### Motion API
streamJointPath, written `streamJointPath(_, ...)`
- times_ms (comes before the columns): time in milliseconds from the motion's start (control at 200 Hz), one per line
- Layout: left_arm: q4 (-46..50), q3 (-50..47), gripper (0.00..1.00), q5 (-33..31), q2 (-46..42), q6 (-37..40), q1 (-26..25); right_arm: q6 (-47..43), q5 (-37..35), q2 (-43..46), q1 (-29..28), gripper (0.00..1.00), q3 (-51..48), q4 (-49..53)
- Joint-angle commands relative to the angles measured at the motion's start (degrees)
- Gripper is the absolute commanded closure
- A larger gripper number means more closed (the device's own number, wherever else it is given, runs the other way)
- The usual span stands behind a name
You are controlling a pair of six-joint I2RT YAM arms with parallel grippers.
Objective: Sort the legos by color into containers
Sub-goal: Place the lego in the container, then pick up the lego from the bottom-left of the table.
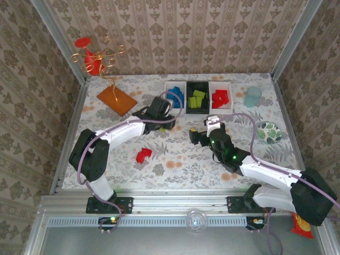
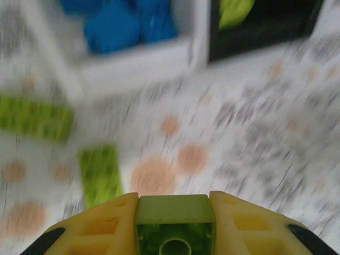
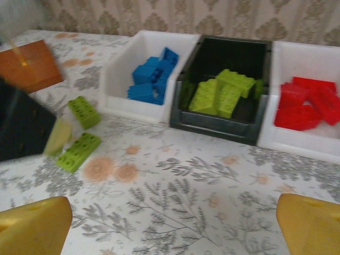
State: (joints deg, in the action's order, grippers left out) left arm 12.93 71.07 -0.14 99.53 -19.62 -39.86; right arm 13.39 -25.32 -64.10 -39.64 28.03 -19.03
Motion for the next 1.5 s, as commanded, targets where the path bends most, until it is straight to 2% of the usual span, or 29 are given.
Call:
streamJointPath(0,-3.8,8.1,0.67,1.4,5.8,2.1,-0.4,3.1,-5.6,2.1,1.3,0.0,-1.4,1.8)
streamJointPath(295,-3.3,32.3,0.65,7.1,25.0,1.8,-0.4,3.8,-0.4,2.1,3.5,0.0,-2.1,0.5)
streamJointPath(520,1.0,48.2,0.62,10.3,36.9,0.2,-0.5,3.6,-3.0,1.3,3.8,0.0,-1.3,2.2)
streamJointPath(665,2.3,53.0,0.57,12.1,40.4,-0.6,-0.4,3.5,-3.2,1.8,3.9,0.0,-1.4,2.4)
streamJointPath(830,2.8,53.4,0.47,12.0,39.2,0.2,-0.2,3.6,-5.4,1.8,4.0,0.0,-1.2,3.0)
streamJointPath(1020,2.1,48.6,0.41,12.0,34.1,0.7,0.2,3.5,-4.9,1.8,4.1,0.0,-1.3,2.9)
streamJointPath(1185,-2.0,33.9,0.37,11.5,22.6,0.7,0.6,3.2,-2.2,2.3,4.3,0.0,-2.1,0.9)
streamJointPath(1255,-4.1,24.9,0.34,9.7,15.6,1.7,0.9,1.6,3.1,2.0,4.4,0.0,-2.4,-1.4)
streamJointPath(1350,-4.9,12.9,0.32,5.9,6.1,3.1,1.7,-0.4,13.7,-0.8,4.3,0.0,-0.1,-1.5)
streamJointPath(1495,0.4,-3.0,0.3,-0.4,-7.0,4.1,4.8,-2.4,26.0,-6.3,3.1,0.0,2.9,-2.3)
